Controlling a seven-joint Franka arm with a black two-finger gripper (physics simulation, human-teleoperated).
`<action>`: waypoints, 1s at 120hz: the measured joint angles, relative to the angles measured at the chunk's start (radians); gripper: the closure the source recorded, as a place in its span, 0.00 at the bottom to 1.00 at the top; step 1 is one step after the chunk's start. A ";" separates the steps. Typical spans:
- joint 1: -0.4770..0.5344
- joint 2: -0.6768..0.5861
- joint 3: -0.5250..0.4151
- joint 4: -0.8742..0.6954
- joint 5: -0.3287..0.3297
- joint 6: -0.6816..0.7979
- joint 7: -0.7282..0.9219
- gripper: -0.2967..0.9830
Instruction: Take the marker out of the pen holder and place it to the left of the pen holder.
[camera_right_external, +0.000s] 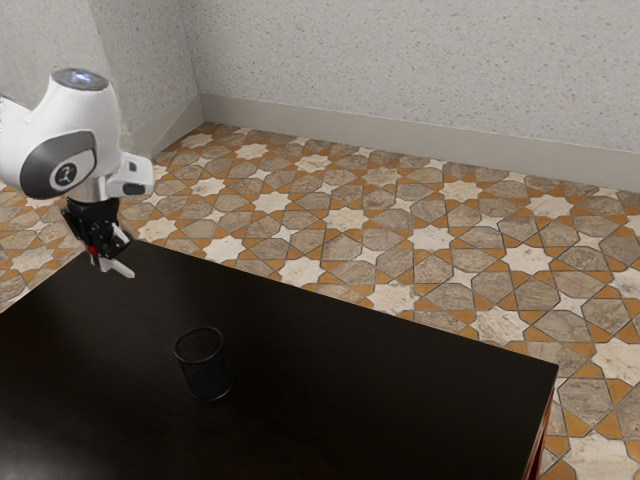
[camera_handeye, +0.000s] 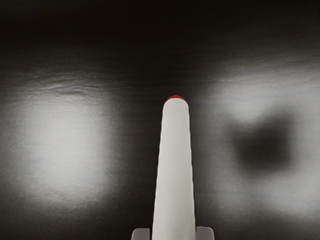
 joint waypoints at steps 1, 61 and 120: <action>0.001 0.000 0.002 -0.010 0.001 0.018 0.001 0.83; 0.052 0.095 0.044 -0.322 0.067 0.848 0.021 0.83; 0.029 0.127 0.030 -0.130 -0.017 0.774 0.026 0.40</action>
